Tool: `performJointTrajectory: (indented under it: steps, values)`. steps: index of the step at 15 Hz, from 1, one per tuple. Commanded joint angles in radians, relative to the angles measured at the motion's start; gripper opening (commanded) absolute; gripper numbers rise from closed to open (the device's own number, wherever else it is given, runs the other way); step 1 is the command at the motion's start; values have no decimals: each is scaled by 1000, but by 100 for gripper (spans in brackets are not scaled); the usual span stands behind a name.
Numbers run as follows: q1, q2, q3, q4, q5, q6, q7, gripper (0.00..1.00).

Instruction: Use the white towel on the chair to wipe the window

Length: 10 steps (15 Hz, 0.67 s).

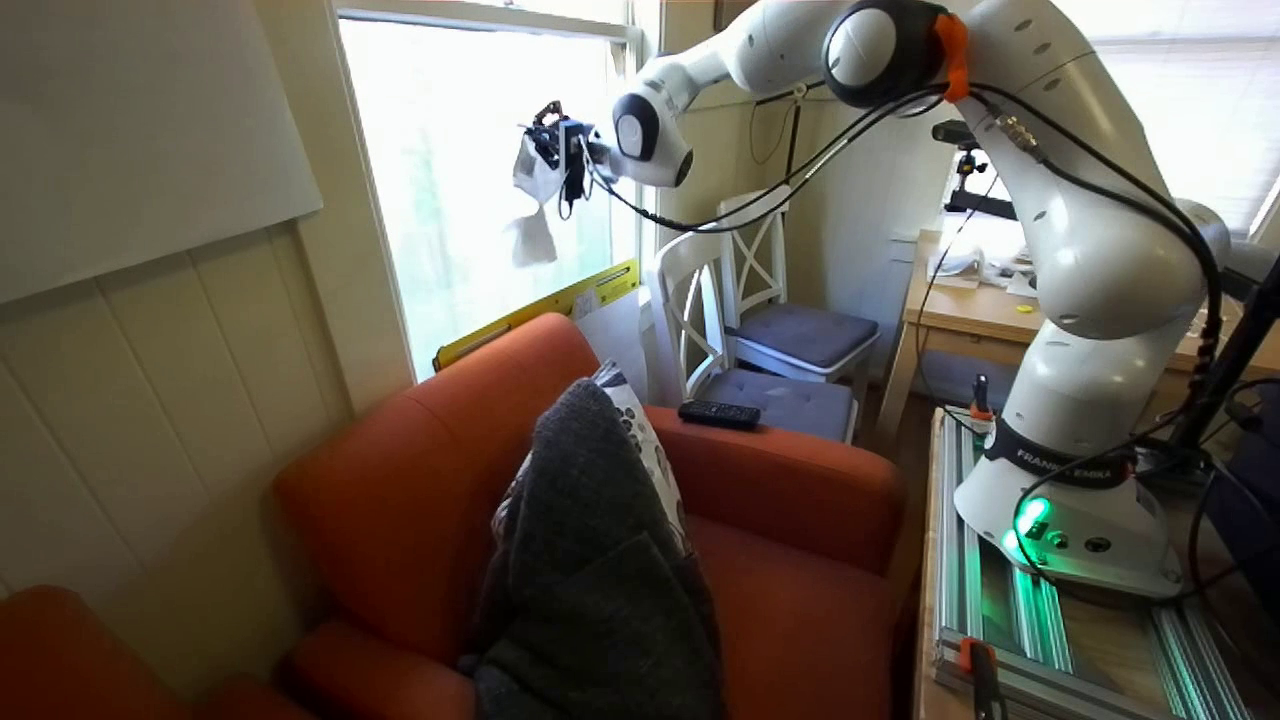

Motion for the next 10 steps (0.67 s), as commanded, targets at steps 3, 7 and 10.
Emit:
performJointTrajectory:
  steps: [3,7,10]
  values:
    - [-225,202,356,310,-3,230,-244,1]
    - [-223,220,410,261,-3,237,-321,1]
    - [-193,200,409,172,-3,206,-331,1]
